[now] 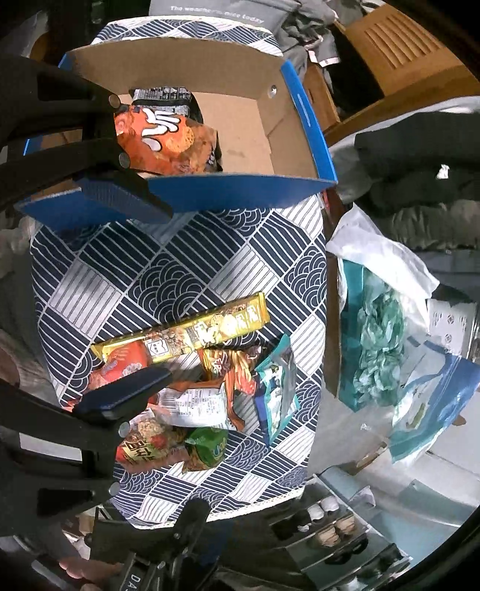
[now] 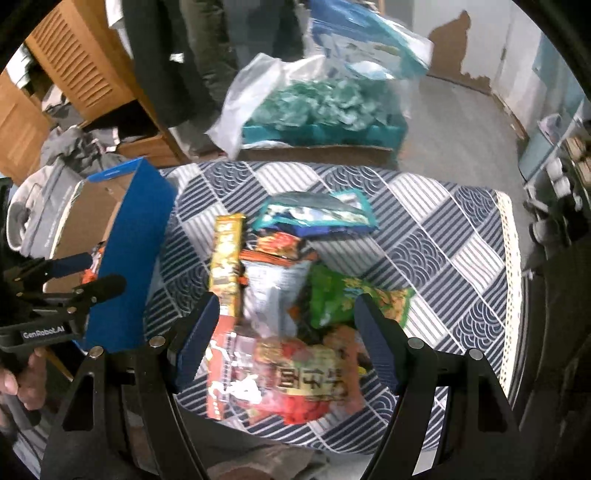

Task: Organize snacks
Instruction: 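Move both tools back over the snack pile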

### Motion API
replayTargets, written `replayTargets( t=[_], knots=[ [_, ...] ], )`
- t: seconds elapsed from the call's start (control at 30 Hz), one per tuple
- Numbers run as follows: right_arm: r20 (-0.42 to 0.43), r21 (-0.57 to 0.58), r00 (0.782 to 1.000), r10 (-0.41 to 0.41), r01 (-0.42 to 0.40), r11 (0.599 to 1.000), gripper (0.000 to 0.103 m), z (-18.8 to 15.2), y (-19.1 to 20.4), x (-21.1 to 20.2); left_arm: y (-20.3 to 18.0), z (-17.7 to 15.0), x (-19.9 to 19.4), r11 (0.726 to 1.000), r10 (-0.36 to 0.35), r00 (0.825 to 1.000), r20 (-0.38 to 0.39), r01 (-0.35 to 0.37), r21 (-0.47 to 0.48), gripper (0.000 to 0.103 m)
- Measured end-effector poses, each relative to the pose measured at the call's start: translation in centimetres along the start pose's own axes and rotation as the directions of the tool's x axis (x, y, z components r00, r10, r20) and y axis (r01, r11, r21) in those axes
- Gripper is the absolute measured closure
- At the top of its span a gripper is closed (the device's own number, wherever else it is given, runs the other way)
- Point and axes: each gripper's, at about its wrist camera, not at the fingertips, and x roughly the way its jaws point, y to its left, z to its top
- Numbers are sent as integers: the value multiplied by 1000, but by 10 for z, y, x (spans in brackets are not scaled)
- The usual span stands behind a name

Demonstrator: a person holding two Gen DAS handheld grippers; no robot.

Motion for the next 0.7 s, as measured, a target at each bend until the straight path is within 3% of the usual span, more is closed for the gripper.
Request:
replayTargets(
  t=[0.37,0.7],
  knots=[
    [-11,37,998,-69,69,997,27,-10,-40,5,-14,8,31,1000,13,999,-53,-13,10,22],
    [-76,18,992,-103,104,994,27,-16,-57,31,-17,14,62,1000,28,994,-107,-29,-9,22]
  ],
)
